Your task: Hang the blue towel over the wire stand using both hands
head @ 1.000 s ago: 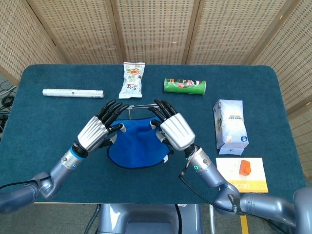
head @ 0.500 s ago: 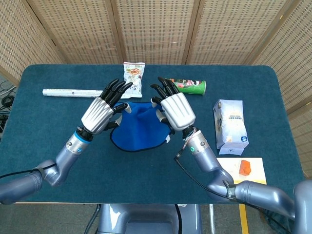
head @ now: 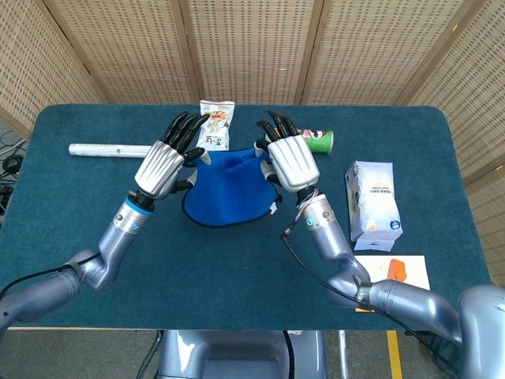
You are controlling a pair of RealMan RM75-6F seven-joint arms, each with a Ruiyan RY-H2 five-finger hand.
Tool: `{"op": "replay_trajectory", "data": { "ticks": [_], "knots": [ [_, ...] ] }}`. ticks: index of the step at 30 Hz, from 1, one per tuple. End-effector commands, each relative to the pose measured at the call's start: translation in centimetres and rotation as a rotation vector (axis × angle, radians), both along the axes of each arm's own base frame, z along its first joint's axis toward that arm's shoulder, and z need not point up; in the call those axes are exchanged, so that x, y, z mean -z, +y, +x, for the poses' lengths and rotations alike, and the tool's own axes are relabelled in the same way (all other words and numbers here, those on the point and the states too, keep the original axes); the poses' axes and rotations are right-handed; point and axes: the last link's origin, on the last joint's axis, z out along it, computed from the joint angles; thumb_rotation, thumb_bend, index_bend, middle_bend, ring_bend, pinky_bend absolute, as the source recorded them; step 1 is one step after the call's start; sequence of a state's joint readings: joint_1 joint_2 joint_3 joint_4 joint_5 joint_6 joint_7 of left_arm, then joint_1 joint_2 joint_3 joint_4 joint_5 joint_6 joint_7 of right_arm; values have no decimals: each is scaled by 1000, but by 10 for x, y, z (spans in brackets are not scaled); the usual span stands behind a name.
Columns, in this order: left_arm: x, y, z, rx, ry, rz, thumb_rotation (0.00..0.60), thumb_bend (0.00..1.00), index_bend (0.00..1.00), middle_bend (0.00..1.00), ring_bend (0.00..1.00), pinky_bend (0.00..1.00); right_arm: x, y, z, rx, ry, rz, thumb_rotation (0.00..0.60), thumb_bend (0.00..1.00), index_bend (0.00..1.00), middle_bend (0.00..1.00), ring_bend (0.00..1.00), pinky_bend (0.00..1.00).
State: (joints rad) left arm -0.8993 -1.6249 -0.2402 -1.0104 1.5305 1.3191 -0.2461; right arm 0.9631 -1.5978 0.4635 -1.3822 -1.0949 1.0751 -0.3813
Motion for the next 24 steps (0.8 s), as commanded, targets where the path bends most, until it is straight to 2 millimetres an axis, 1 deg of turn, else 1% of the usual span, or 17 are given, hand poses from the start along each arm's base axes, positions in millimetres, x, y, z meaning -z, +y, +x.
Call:
{"op": "replay_trajectory", "data": {
  "ticks": [1, 5, 10, 17, 24],
  "knots": [
    [11, 5, -6, -49, -49, -54, 600, 487, 703, 0, 0, 0, 11, -3, -8, 15, 12, 21, 600, 517, 625, 209, 45, 115],
    [18, 10, -13, -78, -41, -68, 600, 487, 703, 0, 0, 0, 18, -5, -14, 20, 20, 32, 600, 517, 625, 209, 45, 115],
    [31, 17, -19, -119, -7, -98, 600, 486, 703, 0, 0, 0, 31, -11, -22, 50, 17, 52, 600, 517, 625, 209, 45, 115],
    [41, 21, -20, -135, 38, -108, 600, 486, 703, 0, 0, 0, 45, -18, -28, 78, 12, 67, 600, 517, 625, 209, 46, 115],
    [48, 25, -21, -153, 46, -121, 600, 486, 703, 0, 0, 0, 51, -23, -29, 83, 19, 69, 600, 517, 625, 209, 45, 115]
  ]
}}
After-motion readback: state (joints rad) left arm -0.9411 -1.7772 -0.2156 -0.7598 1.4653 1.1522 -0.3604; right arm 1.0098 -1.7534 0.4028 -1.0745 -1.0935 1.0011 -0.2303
